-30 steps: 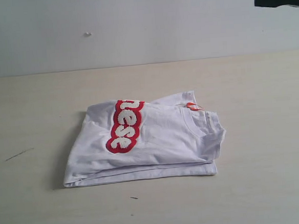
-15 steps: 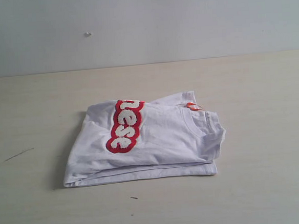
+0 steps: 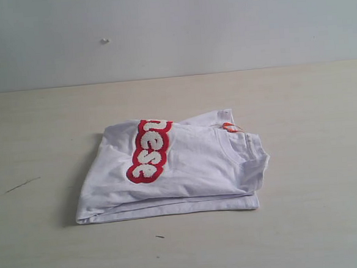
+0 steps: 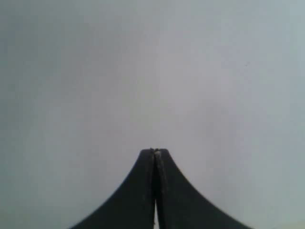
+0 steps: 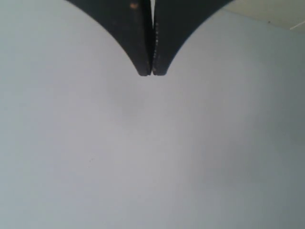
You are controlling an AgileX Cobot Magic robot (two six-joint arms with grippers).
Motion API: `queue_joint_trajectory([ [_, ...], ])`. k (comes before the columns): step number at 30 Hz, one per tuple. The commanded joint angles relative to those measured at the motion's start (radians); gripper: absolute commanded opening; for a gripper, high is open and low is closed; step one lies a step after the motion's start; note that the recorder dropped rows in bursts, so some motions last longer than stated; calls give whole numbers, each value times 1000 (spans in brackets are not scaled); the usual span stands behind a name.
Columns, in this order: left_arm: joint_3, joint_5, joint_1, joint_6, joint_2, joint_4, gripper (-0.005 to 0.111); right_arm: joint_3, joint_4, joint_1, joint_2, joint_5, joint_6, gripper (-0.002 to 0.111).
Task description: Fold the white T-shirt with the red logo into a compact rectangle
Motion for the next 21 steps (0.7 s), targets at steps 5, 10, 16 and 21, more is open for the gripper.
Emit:
queue_joint_trajectory([
  [5,56,1,-7,-8,-209,-8,0,82,-1,1,-174,-54,26,0],
  [10,112,12,-7,-8,-351,-6,0,99,1,1,-264,-58,43,0],
  [16,188,10,-7,-8,-504,-6,0,99,1,1,-286,-46,52,0],
  [21,230,2,-7,-8,-632,-6,0,99,1,1,-287,-27,52,0],
])
